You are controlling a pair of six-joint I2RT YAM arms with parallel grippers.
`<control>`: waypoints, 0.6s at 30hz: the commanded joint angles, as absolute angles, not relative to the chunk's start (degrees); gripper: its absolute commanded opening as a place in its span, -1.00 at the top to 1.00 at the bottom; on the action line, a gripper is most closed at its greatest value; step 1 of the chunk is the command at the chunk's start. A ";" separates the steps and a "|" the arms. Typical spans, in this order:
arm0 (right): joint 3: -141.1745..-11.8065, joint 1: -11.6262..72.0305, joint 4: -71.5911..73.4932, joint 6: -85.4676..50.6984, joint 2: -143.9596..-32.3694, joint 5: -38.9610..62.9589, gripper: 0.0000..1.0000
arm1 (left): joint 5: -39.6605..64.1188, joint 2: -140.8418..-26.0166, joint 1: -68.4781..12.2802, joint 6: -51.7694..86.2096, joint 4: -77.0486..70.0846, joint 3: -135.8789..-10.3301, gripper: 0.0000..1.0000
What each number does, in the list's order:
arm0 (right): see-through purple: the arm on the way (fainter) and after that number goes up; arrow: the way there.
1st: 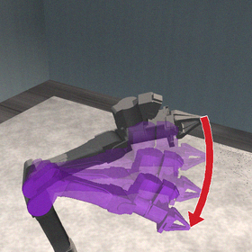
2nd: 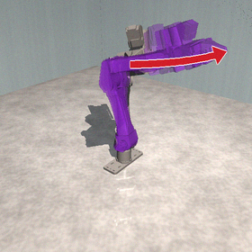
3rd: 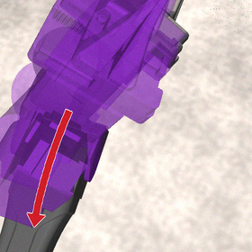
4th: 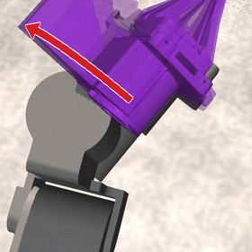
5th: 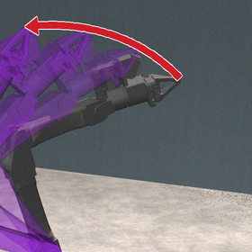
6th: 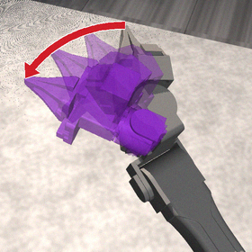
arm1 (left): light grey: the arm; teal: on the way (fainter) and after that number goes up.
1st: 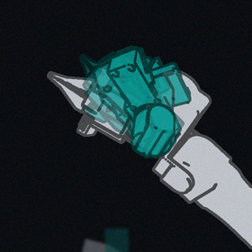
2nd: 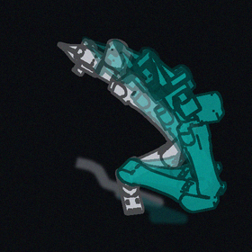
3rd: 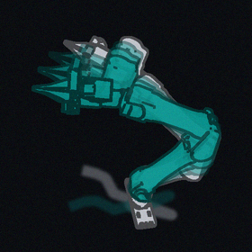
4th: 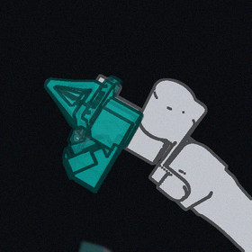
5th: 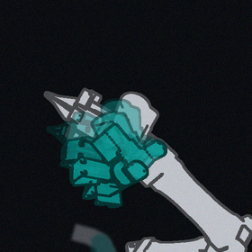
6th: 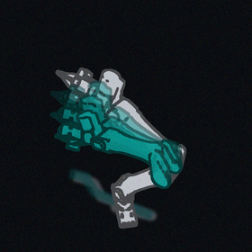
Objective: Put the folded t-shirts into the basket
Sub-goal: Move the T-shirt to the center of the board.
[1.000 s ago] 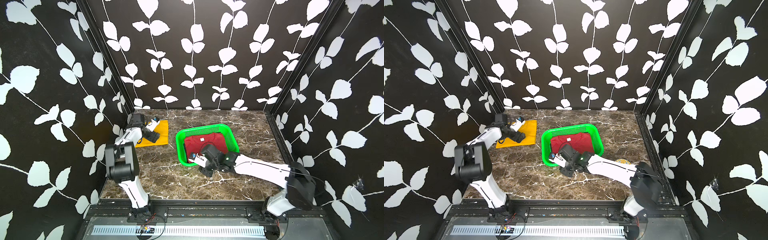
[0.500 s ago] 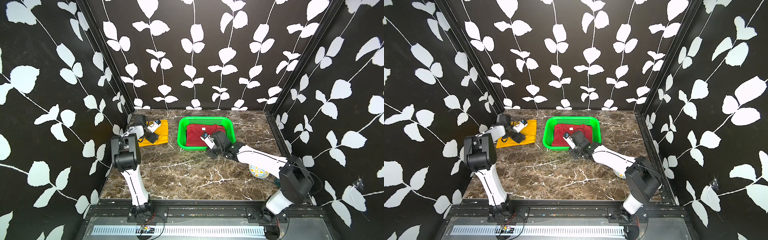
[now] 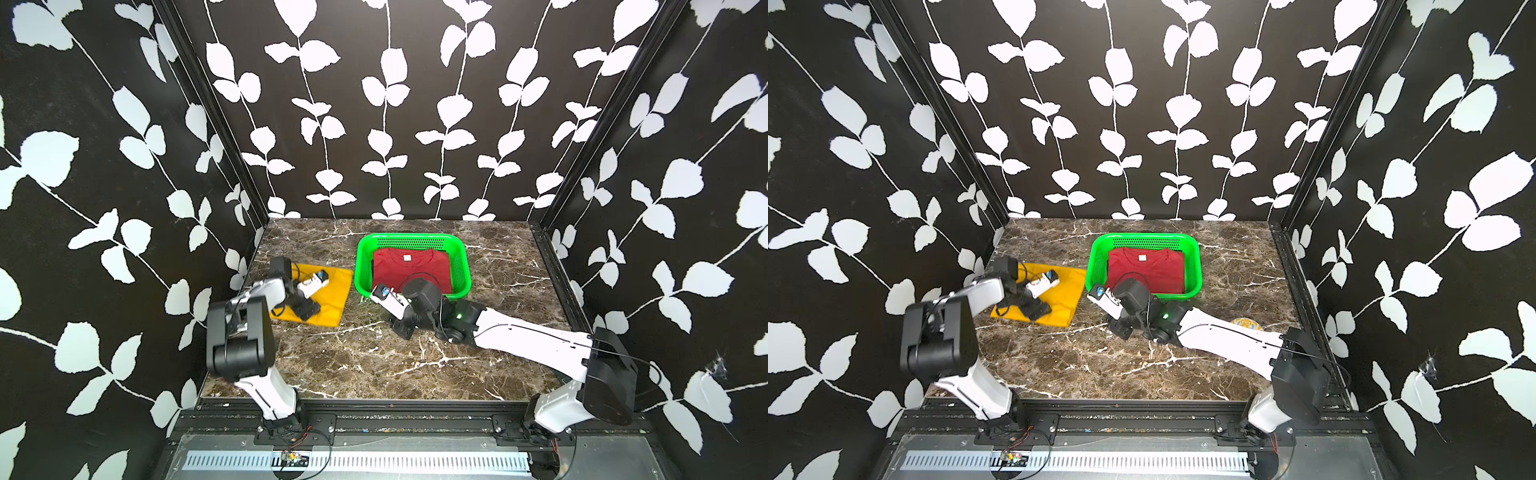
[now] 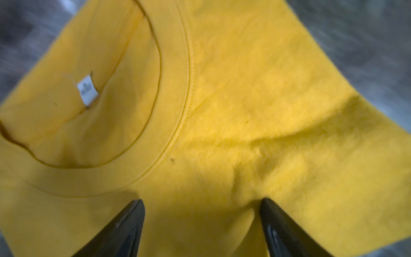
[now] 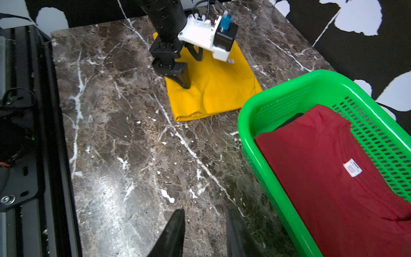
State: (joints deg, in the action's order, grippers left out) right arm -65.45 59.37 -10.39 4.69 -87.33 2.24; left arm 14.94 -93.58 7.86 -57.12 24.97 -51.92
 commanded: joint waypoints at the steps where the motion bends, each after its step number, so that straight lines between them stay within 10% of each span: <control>1: -63.60 61.52 -7.87 4.49 -87.81 1.96 0.32 | 16.23 -85.94 7.75 -62.31 37.37 -45.00 -0.66; 10: -65.36 71.96 5.67 -2.74 -100.75 -6.16 0.32 | 24.41 -67.35 8.27 -68.42 68.09 -46.25 -0.73; 18: -75.64 73.96 12.67 -9.71 -115.24 -8.81 0.30 | 23.17 -66.72 19.73 -53.86 61.99 -57.99 -0.81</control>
